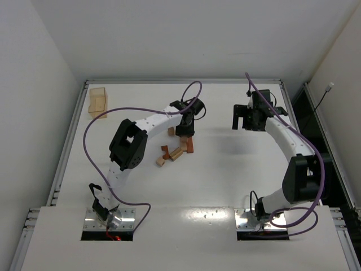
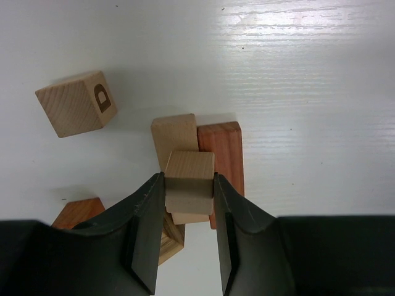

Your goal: Build the wood block tower

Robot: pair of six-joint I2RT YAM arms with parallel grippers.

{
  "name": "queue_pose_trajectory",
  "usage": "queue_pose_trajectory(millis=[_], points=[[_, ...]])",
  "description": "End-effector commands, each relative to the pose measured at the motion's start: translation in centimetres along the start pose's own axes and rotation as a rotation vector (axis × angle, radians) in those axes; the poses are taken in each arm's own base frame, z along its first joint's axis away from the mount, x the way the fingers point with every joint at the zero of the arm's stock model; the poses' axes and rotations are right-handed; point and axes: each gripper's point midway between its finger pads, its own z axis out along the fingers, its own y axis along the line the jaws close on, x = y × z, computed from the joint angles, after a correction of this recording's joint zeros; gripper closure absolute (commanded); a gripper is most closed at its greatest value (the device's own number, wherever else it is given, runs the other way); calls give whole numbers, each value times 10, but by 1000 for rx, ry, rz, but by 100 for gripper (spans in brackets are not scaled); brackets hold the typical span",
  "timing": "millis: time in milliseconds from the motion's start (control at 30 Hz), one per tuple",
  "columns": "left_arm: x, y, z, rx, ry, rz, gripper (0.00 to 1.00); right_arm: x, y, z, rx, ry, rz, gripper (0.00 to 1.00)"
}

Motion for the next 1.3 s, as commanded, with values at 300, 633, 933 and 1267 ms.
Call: queue_pose_trajectory(millis=[300, 633, 933, 1267], points=[[-6, -20, -5, 45, -26, -4, 99, -5, 3, 6, -21, -15, 18, 1], [-3, -22, -3, 60, -14, 6, 64, -5, 3, 6, -21, -15, 18, 1], [0, -20, -1, 54, -7, 8, 50, -5, 5, 6, -30, -14, 18, 1], [-28, -44, -54, 181, -156, 64, 41, -9, 5, 3, -33, -32, 18, 1]])
